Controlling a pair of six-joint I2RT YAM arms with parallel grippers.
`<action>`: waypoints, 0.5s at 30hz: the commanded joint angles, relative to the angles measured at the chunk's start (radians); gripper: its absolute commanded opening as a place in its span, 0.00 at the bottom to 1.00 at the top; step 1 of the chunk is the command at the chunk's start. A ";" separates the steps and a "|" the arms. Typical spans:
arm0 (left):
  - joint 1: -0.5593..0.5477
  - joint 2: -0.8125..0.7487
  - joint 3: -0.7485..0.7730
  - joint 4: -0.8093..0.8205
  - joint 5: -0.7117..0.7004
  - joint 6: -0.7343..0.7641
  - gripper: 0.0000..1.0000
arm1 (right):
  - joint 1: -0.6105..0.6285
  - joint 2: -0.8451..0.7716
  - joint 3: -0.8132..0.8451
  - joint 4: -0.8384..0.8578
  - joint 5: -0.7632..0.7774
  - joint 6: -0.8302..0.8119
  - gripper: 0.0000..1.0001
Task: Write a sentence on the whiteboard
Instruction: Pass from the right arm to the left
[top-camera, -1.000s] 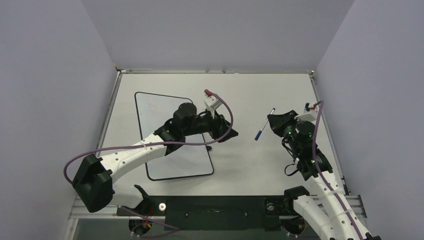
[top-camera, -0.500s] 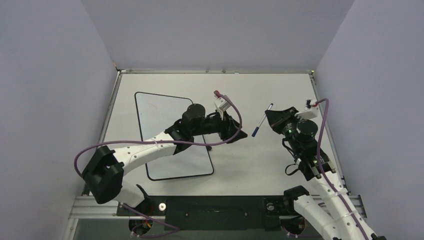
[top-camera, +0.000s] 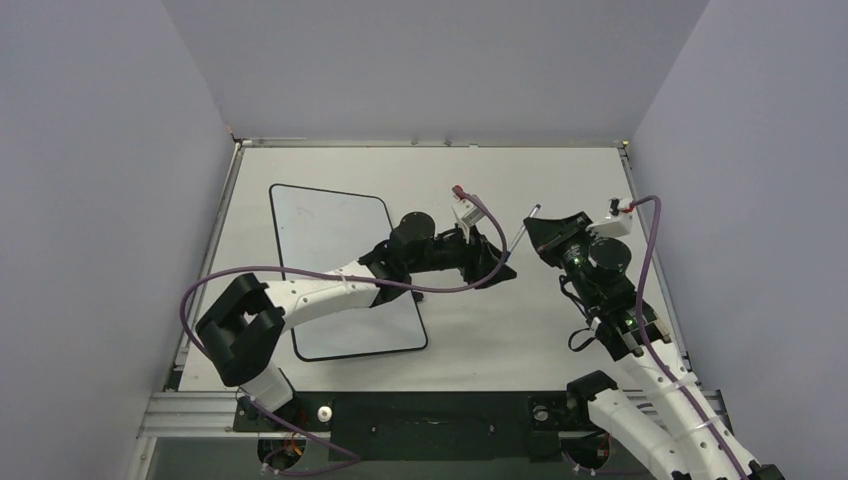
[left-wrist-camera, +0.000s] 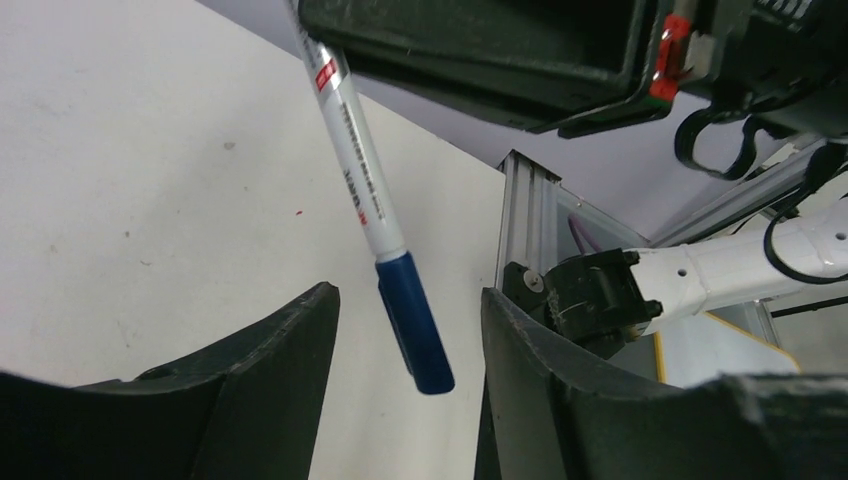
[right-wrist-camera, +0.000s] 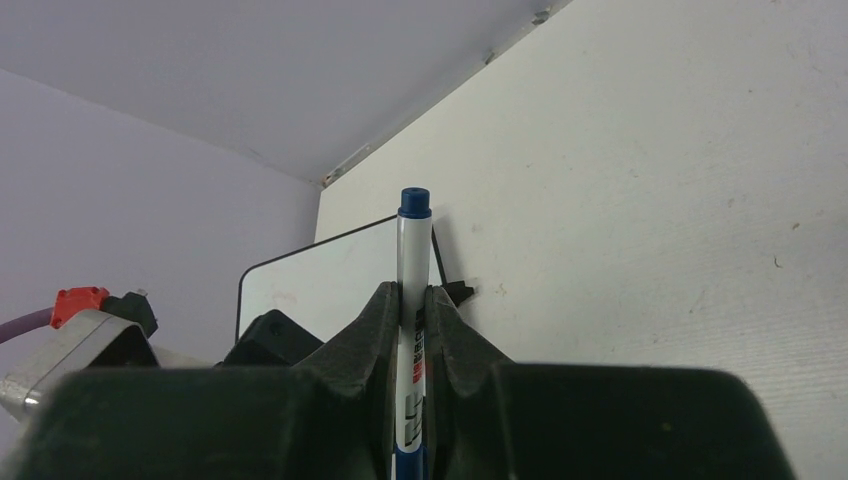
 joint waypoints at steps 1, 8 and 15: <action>-0.013 0.010 0.075 0.092 -0.018 -0.005 0.46 | 0.016 -0.008 0.028 0.018 0.025 0.015 0.00; -0.013 0.036 0.128 0.003 -0.021 0.041 0.01 | 0.031 -0.017 0.019 0.017 0.021 0.017 0.00; -0.008 -0.021 0.156 -0.216 0.028 0.177 0.00 | 0.032 -0.057 0.020 0.022 -0.048 -0.101 0.15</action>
